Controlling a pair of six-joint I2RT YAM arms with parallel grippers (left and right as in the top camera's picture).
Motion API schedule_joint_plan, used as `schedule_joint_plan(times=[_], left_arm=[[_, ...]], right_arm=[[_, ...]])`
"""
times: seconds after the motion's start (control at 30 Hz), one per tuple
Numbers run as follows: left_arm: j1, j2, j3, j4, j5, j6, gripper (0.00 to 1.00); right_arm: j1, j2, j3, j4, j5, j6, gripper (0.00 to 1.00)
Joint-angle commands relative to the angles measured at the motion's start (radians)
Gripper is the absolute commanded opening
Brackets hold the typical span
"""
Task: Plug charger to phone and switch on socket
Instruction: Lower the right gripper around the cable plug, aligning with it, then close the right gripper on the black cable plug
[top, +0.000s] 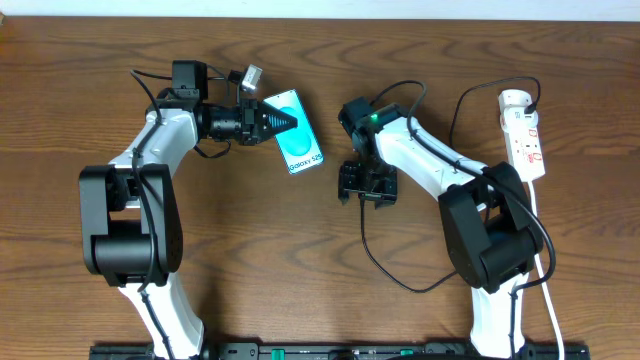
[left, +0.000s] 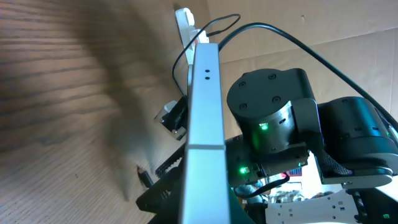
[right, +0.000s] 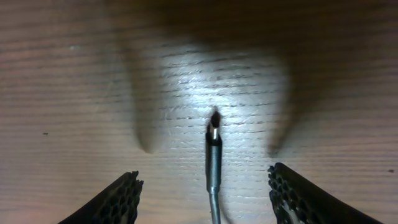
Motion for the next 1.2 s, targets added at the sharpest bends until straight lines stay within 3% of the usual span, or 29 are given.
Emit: schedule_joint_plan(times=[0.0,1.17], left_arm=[[0.002,-0.007,0.002,0.002,0.047,-0.001,0.07],[0.002,-0.007,0.002,0.001,0.047,-0.005,0.07]], right_arm=[[0.002,0.005,0.014,0.001,0.026,0.027,0.61],[0.048,0.011,-0.031,0.040,0.085,0.112,0.57]])
